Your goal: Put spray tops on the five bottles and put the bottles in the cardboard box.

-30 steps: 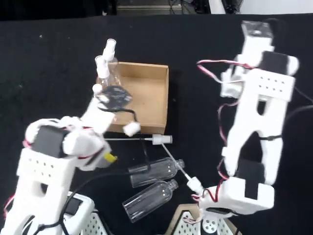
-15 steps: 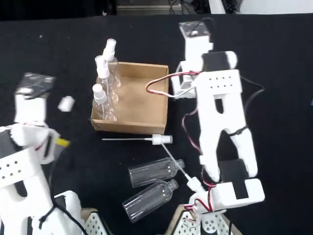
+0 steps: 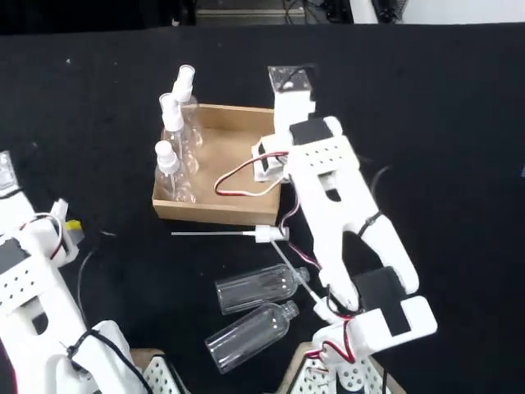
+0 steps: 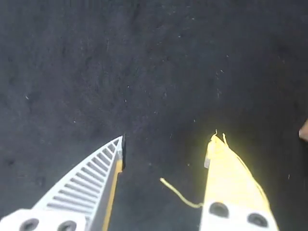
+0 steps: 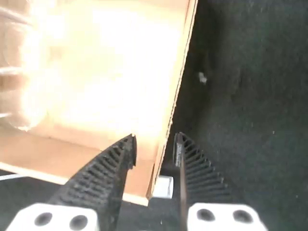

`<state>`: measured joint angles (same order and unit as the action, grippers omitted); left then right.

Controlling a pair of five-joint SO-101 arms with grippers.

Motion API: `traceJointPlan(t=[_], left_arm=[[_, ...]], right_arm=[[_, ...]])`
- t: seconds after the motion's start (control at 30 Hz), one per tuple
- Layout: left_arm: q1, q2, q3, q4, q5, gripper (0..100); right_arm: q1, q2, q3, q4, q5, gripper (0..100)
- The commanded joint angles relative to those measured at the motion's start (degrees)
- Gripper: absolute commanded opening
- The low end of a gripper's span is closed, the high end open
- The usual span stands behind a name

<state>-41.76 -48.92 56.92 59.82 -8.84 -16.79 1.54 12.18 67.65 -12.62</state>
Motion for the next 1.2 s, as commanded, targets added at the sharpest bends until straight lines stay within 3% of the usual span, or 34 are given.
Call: traceJointPlan(t=[0.0,0.53,0.9,1.17], left_arm=[[-0.4,-1.5,3.3,-4.9,4.8,26],[0.7,-1.2,7.6,-5.5,5.7,26],[2.9,-1.7,9.0,-5.7,5.6,26],[2.9,-1.7,8.8,-5.5,5.6,26]], right_arm=[[-1.0,-0.6,-0.3,-2.0,-0.8,13.2],[1.5,1.0,10.0,-12.9,-4.2,13.2],[1.7,1.5,10.7,-12.9,-0.4,12.6],[2.5,1.6,10.8,-13.2,-0.2,6.7]])
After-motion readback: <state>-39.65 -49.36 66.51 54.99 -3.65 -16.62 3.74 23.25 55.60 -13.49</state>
